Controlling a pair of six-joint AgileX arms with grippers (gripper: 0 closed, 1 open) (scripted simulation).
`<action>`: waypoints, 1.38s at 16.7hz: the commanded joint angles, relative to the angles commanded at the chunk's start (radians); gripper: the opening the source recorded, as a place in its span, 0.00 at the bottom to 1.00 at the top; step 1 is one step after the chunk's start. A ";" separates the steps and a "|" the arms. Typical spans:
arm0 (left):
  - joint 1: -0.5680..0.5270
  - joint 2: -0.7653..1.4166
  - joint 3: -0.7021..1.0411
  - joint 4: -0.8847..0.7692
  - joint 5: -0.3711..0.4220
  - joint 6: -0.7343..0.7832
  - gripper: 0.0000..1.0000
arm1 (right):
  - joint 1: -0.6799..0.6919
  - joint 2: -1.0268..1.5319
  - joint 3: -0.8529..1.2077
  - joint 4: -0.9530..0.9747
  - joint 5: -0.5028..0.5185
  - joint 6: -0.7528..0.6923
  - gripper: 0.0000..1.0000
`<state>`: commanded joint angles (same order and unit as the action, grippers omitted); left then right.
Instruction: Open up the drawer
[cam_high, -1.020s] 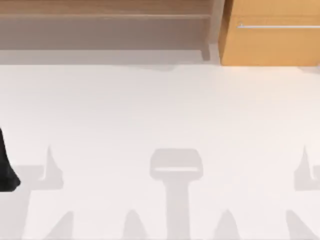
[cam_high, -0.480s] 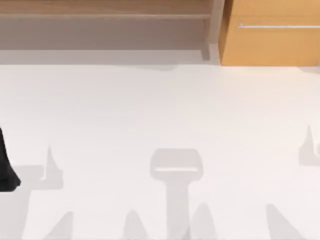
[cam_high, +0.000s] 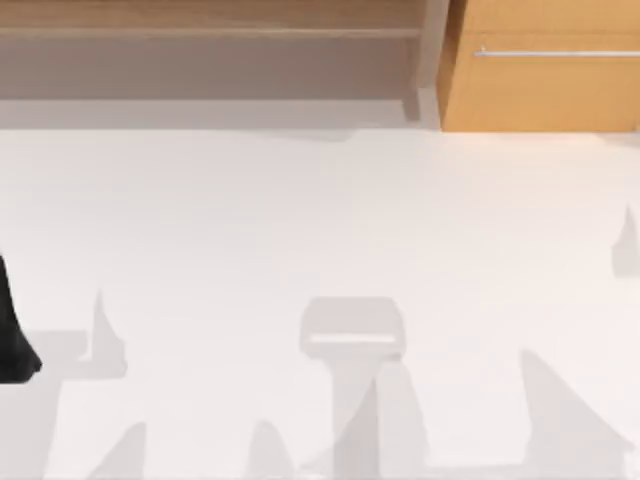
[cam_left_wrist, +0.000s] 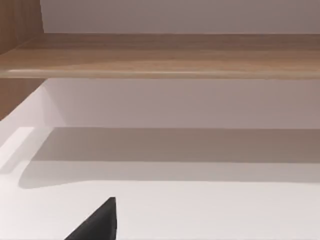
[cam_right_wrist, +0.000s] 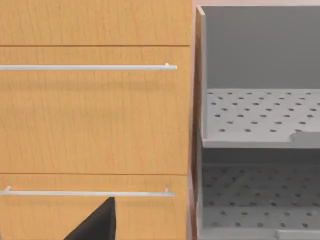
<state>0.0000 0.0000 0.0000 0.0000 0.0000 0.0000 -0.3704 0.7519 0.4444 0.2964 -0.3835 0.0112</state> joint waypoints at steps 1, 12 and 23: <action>0.000 0.000 0.000 0.000 0.000 0.000 1.00 | -0.017 0.015 0.015 0.011 -0.006 0.001 1.00; 0.000 0.000 0.000 0.000 0.000 0.000 1.00 | 0.037 0.143 0.066 0.107 0.040 -0.145 1.00; 0.000 0.000 0.000 0.000 0.000 0.000 1.00 | 0.323 0.887 0.310 0.599 0.346 -0.940 1.00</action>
<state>0.0000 0.0000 0.0000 0.0000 0.0000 0.0000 -0.0474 1.6393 0.7545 0.8956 -0.0378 -0.9290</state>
